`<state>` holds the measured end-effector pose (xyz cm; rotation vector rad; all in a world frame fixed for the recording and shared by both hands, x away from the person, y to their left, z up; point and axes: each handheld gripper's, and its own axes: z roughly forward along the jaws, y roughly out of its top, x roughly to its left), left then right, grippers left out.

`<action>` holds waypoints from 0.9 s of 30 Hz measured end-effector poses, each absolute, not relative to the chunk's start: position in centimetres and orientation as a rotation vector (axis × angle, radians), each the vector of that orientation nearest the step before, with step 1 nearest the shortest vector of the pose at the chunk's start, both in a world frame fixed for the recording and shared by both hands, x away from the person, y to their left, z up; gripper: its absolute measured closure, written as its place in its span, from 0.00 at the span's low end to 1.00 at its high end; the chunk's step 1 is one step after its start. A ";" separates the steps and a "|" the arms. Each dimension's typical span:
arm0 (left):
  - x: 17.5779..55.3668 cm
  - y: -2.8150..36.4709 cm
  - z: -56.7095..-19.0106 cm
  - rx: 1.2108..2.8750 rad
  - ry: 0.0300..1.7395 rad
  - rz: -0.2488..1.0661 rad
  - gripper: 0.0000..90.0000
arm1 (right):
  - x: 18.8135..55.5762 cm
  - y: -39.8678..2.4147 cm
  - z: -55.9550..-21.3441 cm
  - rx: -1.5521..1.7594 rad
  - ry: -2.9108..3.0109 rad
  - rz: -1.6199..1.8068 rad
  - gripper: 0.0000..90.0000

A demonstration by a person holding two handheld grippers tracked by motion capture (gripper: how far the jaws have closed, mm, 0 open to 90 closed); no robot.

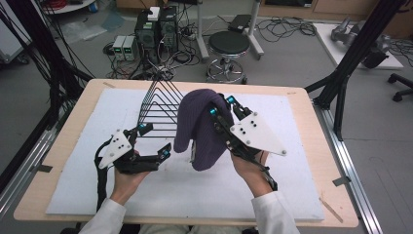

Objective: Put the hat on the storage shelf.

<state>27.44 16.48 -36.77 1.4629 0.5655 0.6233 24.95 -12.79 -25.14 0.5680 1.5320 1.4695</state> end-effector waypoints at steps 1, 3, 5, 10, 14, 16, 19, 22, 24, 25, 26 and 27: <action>27.5 16.2 -36.7 1.449 0.565 0.619 0.16 | 24.9 -12.8 -25.1 0.567 1.534 1.469 0.83; 27.6 15.9 -36.7 1.432 0.564 0.605 0.17 | 24.9 -12.7 -25.2 0.565 1.537 1.466 0.83; 27.6 15.6 -36.7 1.424 0.558 0.574 0.18 | 24.8 -12.6 -25.2 0.565 1.539 1.467 0.83; 27.7 14.5 -36.8 1.425 0.549 0.536 0.20 | 24.6 -12.6 -25.2 0.559 1.538 1.472 0.83; 28.1 13.8 -37.2 1.425 0.566 0.539 0.22 | 24.5 -12.5 -25.2 0.560 1.533 1.487 0.83; 28.2 13.6 -37.3 1.423 0.564 0.524 0.27 | 24.5 -12.4 -25.3 0.552 1.536 1.486 0.83; 28.5 13.4 -37.4 1.428 0.564 0.500 0.38 | 24.4 -12.3 -25.3 0.543 1.546 1.489 0.83; 28.7 13.4 -37.5 1.442 0.562 0.494 0.50 | 24.3 -12.4 -25.3 0.533 1.551 1.491 0.83; 28.8 13.5 -37.5 1.439 0.559 0.491 0.59 | 24.2 -12.5 -25.3 0.533 1.552 1.492 0.83; 28.9 13.5 -37.5 1.431 0.553 0.492 0.64 | 24.2 -12.6 -25.3 0.537 1.552 1.493 0.83; 28.9 13.5 -37.5 1.425 0.550 0.492 0.69 | 24.2 -12.7 -25.3 0.534 1.553 1.495 0.83; 28.9 13.6 -37.5 1.422 0.543 0.484 0.73 | 24.2 -12.8 -25.3 0.537 1.554 1.497 0.83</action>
